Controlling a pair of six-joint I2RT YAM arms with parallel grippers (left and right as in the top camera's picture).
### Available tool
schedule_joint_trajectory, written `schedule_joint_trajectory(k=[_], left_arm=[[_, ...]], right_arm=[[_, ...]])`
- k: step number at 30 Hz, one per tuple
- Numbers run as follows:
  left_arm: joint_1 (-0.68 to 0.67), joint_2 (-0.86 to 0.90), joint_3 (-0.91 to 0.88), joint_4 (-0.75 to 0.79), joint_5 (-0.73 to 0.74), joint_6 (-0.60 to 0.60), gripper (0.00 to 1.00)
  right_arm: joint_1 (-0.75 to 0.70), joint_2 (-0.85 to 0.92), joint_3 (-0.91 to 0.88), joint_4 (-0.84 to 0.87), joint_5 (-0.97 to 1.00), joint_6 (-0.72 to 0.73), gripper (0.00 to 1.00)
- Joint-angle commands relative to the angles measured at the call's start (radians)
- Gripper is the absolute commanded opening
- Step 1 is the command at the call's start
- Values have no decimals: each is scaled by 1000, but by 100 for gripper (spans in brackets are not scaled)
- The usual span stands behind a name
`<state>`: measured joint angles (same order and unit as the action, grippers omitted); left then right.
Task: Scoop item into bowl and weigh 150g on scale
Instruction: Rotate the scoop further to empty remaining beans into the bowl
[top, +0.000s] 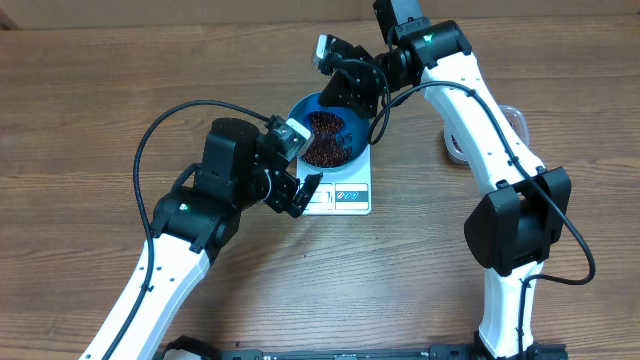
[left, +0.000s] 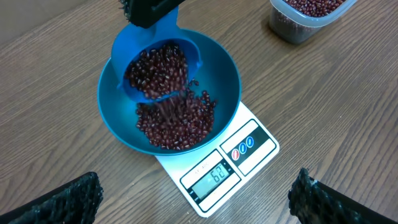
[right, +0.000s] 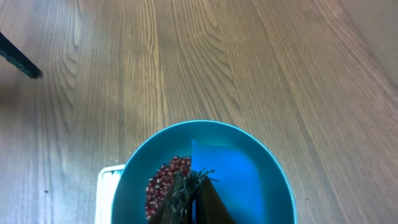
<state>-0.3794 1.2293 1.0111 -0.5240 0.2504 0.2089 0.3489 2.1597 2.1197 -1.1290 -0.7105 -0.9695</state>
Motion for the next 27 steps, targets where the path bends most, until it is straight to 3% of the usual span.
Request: schedule_joint_trajectory(k=[1, 9, 27], left_arm=[[-1, 3, 24, 0, 1, -7, 100], [-1, 3, 24, 1, 2, -7, 100], [-1, 3, 24, 1, 2, -7, 100]], right_arm=[[4, -21, 36, 7, 17, -63, 4], [3, -21, 36, 23, 31, -189, 4], [3, -21, 36, 69, 66, -198, 4]])
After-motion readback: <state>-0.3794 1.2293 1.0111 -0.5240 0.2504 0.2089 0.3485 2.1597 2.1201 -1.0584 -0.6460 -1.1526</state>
